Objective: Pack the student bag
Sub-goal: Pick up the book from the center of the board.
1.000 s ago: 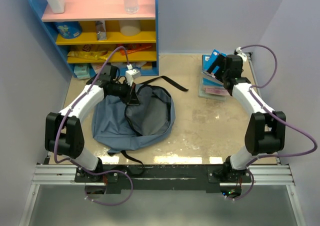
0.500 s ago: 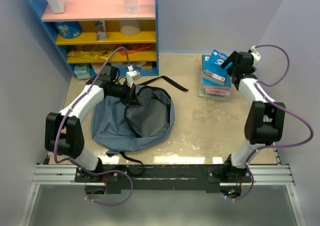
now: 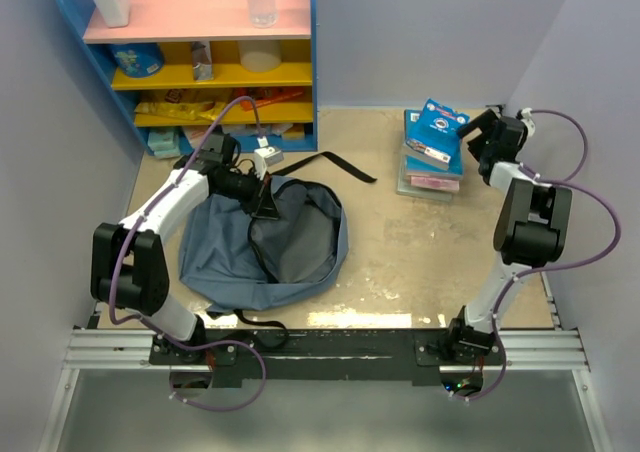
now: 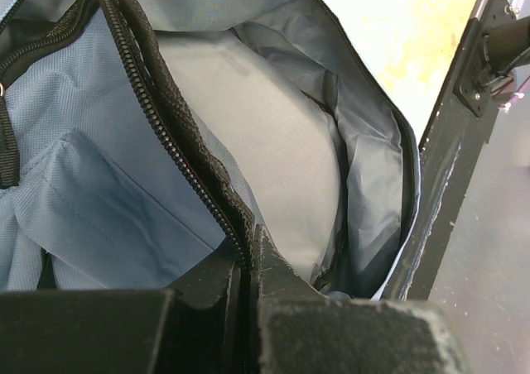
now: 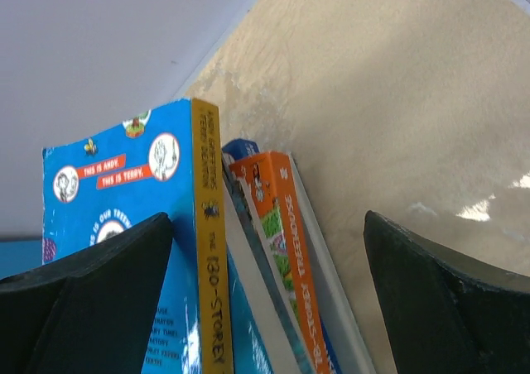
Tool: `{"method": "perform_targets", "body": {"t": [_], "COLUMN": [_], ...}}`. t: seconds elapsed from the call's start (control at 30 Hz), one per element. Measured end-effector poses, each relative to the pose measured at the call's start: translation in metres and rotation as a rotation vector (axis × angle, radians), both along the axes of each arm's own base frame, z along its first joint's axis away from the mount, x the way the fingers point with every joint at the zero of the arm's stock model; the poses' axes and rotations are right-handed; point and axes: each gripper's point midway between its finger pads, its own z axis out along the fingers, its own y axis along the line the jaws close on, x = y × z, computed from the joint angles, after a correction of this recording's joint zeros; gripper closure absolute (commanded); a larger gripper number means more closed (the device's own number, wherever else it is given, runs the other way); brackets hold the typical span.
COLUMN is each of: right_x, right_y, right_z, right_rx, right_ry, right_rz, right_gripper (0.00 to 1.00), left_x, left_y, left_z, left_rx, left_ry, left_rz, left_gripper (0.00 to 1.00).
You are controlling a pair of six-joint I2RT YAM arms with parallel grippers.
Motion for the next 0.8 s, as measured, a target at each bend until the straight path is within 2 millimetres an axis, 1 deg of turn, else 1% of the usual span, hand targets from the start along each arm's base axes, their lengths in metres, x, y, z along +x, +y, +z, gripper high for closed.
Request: {"method": "perform_targets", "body": {"t": [0.17,0.2,0.3,0.33,0.4,0.43,0.5,0.53,0.6,0.63,0.7,0.73,0.8], "right_x": [0.021,0.025,0.034,0.037,0.041,0.042,0.042,0.043,0.044,0.045,0.047,0.049,0.049], "right_y": [-0.002,0.000,0.006,0.008,0.011,0.013,0.015,0.015,0.017,0.019,0.021,0.022,0.023], "right_z": [-0.005,-0.005,-0.006,-0.006,-0.006,-0.004,-0.003,-0.001,0.002,0.004,0.007,0.009,0.010], "right_rx": [0.069,0.080,0.107,0.120,0.139,0.146,0.153,0.158,0.161,0.165,0.168,0.174,0.185], "right_ry": [-0.057,-0.067,-0.092,-0.104,-0.122,-0.131,-0.139,-0.145,-0.156,-0.162,-0.170,-0.177,-0.186], "right_rz": [0.052,0.064,0.094,0.105,0.123,0.130,0.137,0.140,0.148,0.154,0.166,0.171,0.173], "right_gripper": [0.02,0.03,0.11,0.17,0.22,0.28,0.35,0.42,0.49,0.55,0.59,0.63,0.67], "left_x": [-0.001,-0.002,-0.003,-0.003,-0.003,-0.004,-0.004,-0.004,-0.005,-0.006,-0.006,-0.007,-0.007], "left_y": [-0.001,-0.001,0.000,0.000,0.000,0.000,0.000,0.000,0.001,0.001,0.001,0.001,0.001], "left_z": [-0.002,-0.003,-0.004,-0.004,-0.005,-0.005,-0.008,-0.009,-0.010,-0.010,-0.011,-0.011,-0.011], "left_rx": [-0.001,-0.001,0.001,0.002,0.003,0.004,0.007,0.009,0.012,0.012,0.013,0.013,0.014], "left_ry": [0.013,0.015,0.024,0.027,0.031,0.033,0.040,0.041,0.045,0.046,0.047,0.047,0.048], "left_rz": [-0.004,-0.004,-0.004,-0.004,-0.005,-0.007,-0.010,-0.013,-0.016,-0.018,-0.020,-0.020,-0.021], "left_gripper": [1.00,1.00,1.00,1.00,1.00,1.00,1.00,1.00,1.00,1.00,1.00,1.00,1.00]}}
